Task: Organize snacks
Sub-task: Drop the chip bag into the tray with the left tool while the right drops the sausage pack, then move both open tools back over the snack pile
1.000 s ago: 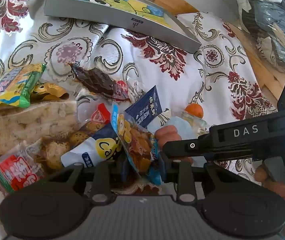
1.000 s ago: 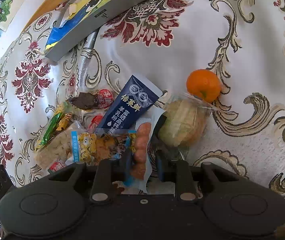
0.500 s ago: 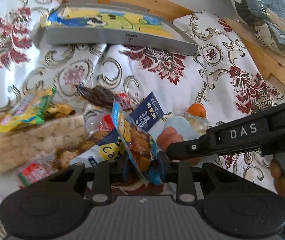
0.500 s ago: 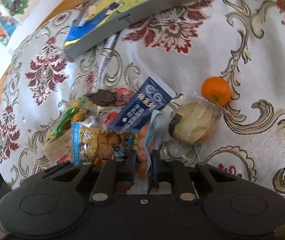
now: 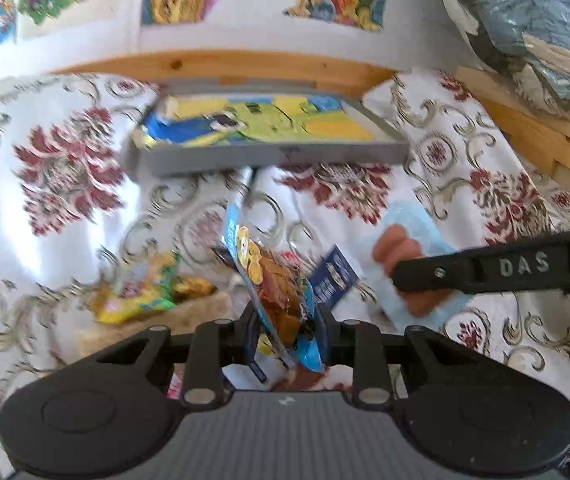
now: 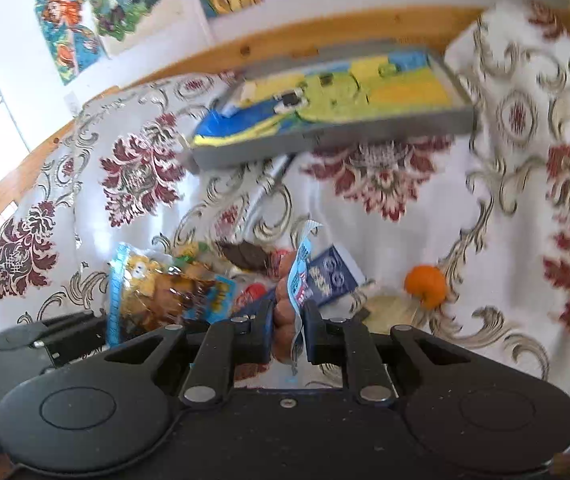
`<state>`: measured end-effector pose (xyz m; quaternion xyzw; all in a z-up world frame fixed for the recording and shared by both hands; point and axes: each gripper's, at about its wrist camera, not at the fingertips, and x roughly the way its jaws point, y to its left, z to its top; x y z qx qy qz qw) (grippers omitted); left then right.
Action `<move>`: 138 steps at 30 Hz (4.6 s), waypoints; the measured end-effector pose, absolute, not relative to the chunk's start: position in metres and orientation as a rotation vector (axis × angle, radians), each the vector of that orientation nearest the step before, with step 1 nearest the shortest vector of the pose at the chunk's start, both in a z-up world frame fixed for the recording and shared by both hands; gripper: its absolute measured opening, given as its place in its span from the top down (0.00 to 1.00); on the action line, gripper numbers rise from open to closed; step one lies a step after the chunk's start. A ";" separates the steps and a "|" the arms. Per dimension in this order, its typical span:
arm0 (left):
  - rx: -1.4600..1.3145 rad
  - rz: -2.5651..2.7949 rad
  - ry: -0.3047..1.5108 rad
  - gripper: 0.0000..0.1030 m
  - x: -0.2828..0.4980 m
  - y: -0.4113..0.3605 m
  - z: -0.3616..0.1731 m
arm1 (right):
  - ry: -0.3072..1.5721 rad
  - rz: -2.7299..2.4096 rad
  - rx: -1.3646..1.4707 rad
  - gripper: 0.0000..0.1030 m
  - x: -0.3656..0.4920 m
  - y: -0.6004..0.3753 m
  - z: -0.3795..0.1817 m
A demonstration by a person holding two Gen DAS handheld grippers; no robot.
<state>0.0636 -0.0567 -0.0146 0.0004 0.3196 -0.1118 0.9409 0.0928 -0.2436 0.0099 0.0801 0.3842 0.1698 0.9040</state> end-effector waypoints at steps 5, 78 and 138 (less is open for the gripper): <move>-0.011 -0.152 0.604 0.70 0.061 -0.048 0.003 | 0.723 0.350 0.125 0.85 0.084 -0.236 0.025; -0.012 -0.084 0.701 0.68 0.328 -0.088 0.007 | 0.511 0.176 0.091 0.80 0.316 -0.266 0.007; -0.011 0.011 0.531 0.01 0.020 -0.043 -0.009 | 0.584 0.060 -0.105 0.01 0.032 -0.252 0.039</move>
